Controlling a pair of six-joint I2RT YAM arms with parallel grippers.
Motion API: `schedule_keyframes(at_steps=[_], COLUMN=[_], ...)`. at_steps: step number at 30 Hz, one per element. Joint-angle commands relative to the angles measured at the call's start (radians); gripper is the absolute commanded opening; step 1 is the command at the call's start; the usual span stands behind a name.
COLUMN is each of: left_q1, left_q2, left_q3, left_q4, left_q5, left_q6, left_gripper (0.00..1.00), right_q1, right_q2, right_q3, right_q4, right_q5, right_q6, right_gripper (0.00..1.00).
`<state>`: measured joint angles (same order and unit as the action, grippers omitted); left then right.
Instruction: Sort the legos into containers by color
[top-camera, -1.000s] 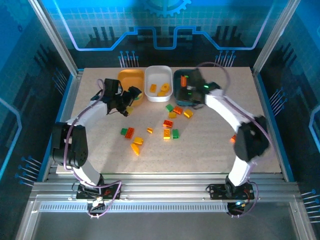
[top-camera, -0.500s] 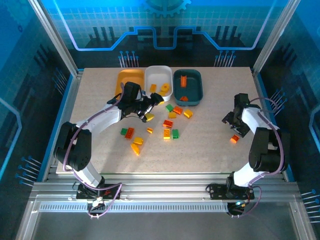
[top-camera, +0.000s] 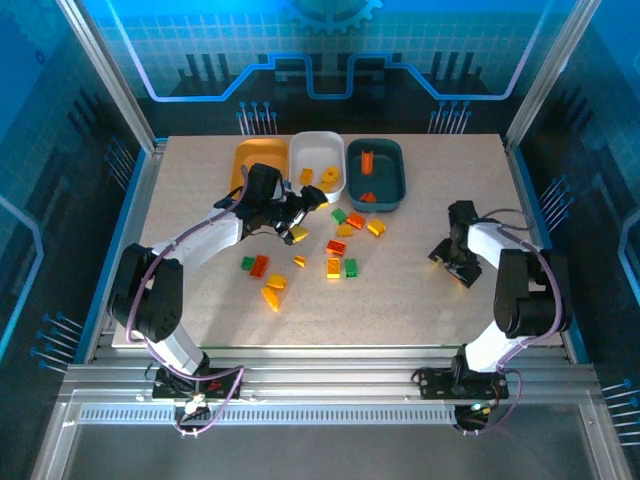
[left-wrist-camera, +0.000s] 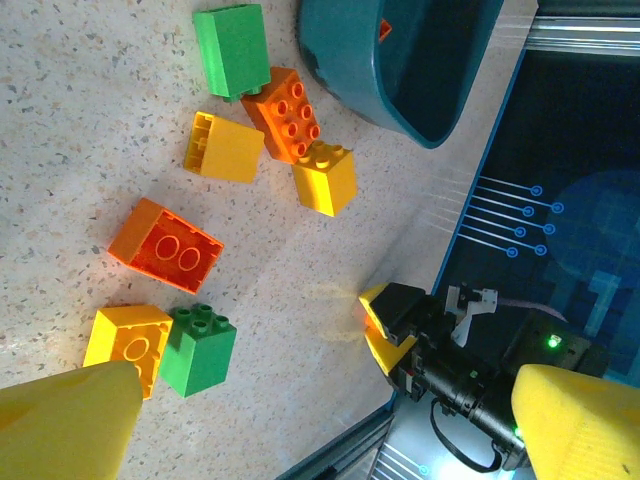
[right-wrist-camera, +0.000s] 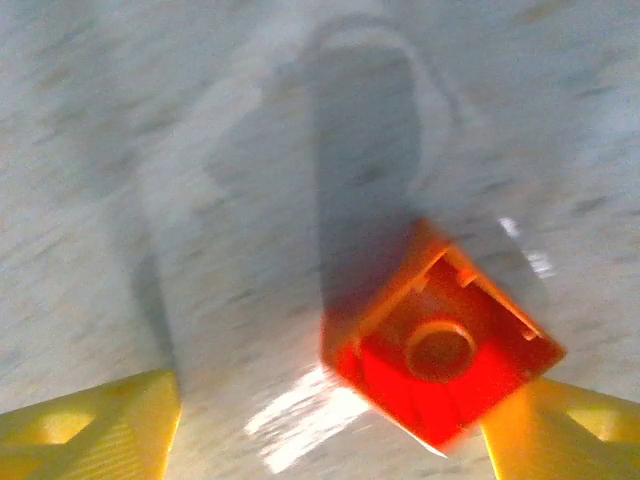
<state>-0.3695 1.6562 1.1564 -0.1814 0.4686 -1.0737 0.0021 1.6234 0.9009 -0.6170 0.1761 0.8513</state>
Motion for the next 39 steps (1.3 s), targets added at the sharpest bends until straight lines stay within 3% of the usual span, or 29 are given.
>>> schedule_keyframes(at_steps=[1,5,12,19,22,29,34,39], left_q1=[0.004,0.009,0.014,0.014,0.014,0.018,0.030,0.041], left_q2=[-0.004,-0.003,-0.004,-0.003,-0.004,-0.001,0.003,0.008], left_q3=[0.006,0.011,0.011,0.008,0.008,0.008,0.008,0.005], left_q4=[-0.018,-0.024,-0.023,-0.021,-0.023,-0.027,-0.027,-0.040], left_q5=[0.005,0.005,0.007,0.007,0.003,-0.004,-0.004,-0.021], left_q6=[0.016,0.021,0.020,0.018,0.020,0.020,0.018,0.035], left_gripper=[0.97,0.97,0.97,0.97,0.97,0.97,0.97,0.97], right_q1=[0.096,0.125,-0.007,-0.028,-0.034,-0.028,0.030,0.218], right_q2=[-0.019,-0.032,-0.037,0.123,0.160,0.156,0.076,0.015], right_q3=[0.091,0.169,0.068,0.125,0.138,0.129,0.127,0.224], right_q4=[0.003,-0.053,-0.045,-0.060,-0.038,-0.014,-0.014,0.065], right_q5=[-0.044,0.019,0.002,-0.013,-0.024,0.013,0.033,0.042], right_q6=[0.018,-0.026,-0.028,-0.112,-0.116,-0.109,-0.111,-0.176], right_gripper=[0.79,0.80,0.80,0.78,0.71,0.33,0.27,0.29])
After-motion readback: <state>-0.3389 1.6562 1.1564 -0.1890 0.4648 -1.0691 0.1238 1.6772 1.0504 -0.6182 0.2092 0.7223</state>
